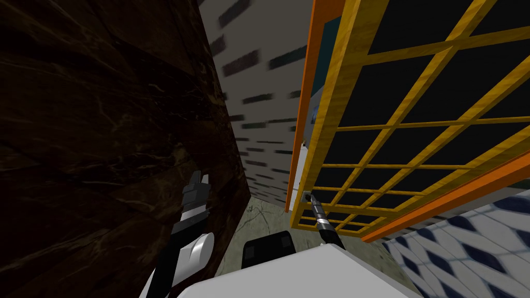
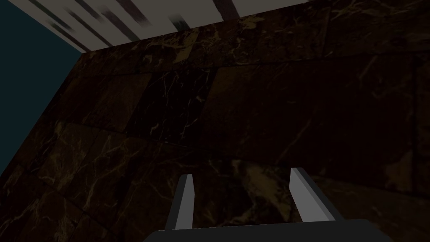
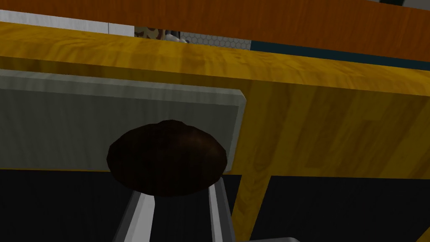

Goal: Pull the door open

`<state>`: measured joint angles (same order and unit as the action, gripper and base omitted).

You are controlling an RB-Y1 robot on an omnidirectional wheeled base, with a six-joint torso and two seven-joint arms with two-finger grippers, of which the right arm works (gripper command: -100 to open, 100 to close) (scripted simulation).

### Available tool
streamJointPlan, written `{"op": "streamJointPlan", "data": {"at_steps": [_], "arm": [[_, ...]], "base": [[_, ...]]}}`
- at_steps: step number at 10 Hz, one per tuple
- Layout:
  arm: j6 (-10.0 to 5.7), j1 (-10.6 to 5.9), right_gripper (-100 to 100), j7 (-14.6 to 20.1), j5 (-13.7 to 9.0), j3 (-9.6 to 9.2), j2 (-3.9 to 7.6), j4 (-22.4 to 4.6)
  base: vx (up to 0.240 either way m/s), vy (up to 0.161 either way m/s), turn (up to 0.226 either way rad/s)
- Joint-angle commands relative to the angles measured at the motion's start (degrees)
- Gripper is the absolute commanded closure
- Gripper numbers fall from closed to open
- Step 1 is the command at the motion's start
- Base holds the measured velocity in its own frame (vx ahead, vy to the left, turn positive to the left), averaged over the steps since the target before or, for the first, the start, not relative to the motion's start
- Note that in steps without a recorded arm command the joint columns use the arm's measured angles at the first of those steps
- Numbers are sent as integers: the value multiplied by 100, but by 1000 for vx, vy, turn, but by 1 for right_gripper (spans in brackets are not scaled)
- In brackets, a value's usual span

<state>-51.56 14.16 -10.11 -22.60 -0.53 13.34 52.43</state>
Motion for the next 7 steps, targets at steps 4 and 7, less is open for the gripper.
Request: {"op": "streamJointPlan", "data": {"at_steps": [4,7], "arm": [[19,-129,100,651,-40,-103,-67,-81],[24,-199,100,1115,-111,-97,-51,-158]], "base": [[-56,-8,52],[-61,-15,83]]}}
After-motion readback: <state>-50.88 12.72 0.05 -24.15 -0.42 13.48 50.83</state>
